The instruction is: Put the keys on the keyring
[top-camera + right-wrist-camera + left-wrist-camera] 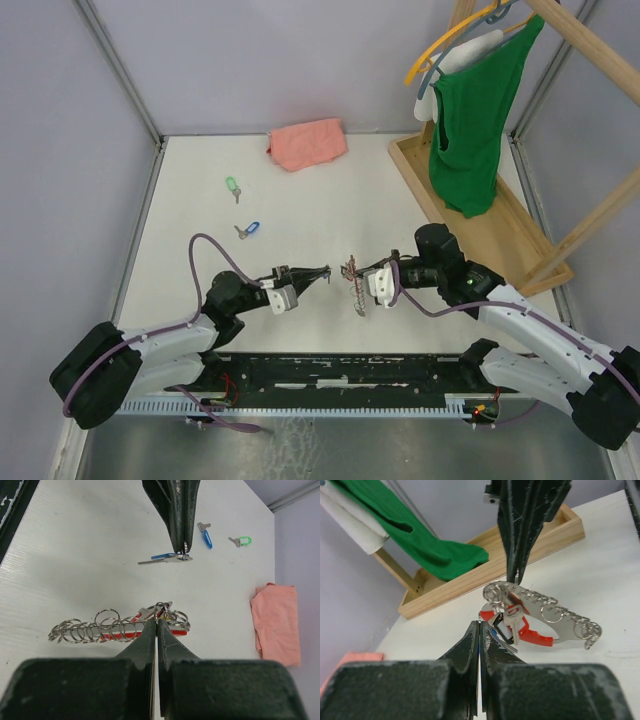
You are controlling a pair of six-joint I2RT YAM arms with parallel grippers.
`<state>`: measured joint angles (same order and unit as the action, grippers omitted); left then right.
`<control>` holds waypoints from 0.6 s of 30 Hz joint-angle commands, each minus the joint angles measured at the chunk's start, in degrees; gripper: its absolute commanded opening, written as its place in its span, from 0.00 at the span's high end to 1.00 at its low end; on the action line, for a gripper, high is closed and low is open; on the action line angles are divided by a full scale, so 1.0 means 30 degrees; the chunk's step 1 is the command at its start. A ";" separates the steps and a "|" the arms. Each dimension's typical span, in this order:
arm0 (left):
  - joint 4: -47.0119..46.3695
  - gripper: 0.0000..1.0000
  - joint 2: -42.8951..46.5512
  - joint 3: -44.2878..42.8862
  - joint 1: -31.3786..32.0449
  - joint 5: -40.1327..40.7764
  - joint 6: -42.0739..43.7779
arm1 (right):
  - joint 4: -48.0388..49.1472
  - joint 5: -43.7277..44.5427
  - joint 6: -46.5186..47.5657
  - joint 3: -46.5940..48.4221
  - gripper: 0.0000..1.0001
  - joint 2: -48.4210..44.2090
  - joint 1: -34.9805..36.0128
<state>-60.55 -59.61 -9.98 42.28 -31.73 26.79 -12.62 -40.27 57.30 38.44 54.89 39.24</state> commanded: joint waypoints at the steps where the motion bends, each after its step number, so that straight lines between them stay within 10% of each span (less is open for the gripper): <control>1: -0.1178 0.97 -0.0114 -0.0371 0.0736 -0.0939 0.2005 | 0.0406 0.0128 0.0056 0.0929 0.99 -0.0047 -0.0073; 18: -0.1208 0.97 -0.2245 -0.1415 0.2672 -0.0144 0.3791 | -0.0440 0.2586 0.0256 0.1176 0.99 0.0041 0.1103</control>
<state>-60.58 -65.58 -11.64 49.41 -33.08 34.44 -15.07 -34.65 56.88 38.50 55.18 41.45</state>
